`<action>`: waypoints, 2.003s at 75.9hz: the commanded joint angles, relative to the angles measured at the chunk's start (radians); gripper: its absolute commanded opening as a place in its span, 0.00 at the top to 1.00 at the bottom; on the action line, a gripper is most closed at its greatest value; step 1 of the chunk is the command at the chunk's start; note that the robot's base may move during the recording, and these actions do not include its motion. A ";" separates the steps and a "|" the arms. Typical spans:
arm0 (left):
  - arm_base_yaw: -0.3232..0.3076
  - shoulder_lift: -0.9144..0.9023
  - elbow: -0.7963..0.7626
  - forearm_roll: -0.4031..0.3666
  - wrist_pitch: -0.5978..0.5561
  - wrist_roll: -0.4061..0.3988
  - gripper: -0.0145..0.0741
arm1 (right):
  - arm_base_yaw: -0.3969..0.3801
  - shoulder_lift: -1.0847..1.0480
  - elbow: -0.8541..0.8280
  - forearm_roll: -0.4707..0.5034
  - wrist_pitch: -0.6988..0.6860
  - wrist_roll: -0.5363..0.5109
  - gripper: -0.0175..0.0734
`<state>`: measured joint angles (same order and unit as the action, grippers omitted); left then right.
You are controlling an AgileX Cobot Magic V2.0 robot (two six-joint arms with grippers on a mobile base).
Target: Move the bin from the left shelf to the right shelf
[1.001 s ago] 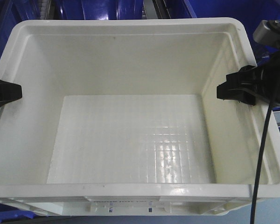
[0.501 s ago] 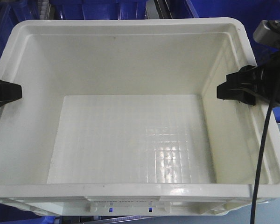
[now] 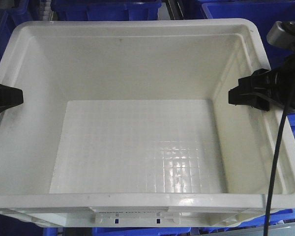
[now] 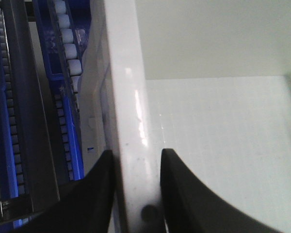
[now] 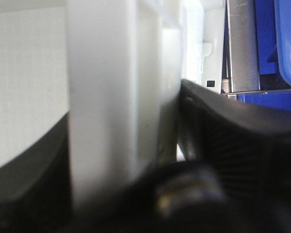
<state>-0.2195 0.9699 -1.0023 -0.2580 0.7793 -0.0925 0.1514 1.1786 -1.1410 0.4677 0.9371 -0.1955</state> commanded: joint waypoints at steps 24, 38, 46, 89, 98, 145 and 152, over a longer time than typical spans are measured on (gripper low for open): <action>-0.008 -0.029 -0.044 -0.075 -0.128 0.016 0.84 | 0.003 -0.033 -0.044 0.112 -0.075 -0.025 0.81; -0.008 -0.029 -0.044 -0.075 -0.128 0.016 0.84 | 0.003 -0.033 -0.044 0.112 -0.075 -0.025 0.81; -0.008 -0.029 -0.044 -0.075 -0.128 0.016 0.84 | 0.003 -0.033 -0.044 0.112 -0.075 -0.025 0.81; -0.008 -0.029 -0.044 -0.075 -0.128 0.016 0.84 | 0.003 -0.033 -0.044 0.112 -0.075 -0.025 0.81; -0.008 -0.029 -0.044 -0.075 -0.128 0.016 0.84 | 0.003 -0.033 -0.044 0.112 -0.075 -0.025 0.81; -0.008 -0.029 -0.044 -0.075 -0.128 0.016 0.84 | 0.003 -0.033 -0.044 0.112 -0.075 -0.025 0.81; -0.008 -0.029 -0.044 -0.075 -0.128 0.016 0.84 | 0.003 -0.033 -0.044 0.112 -0.075 -0.025 0.81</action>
<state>-0.2195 0.9699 -1.0023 -0.2580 0.7793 -0.0925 0.1514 1.1786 -1.1410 0.4677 0.9371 -0.1955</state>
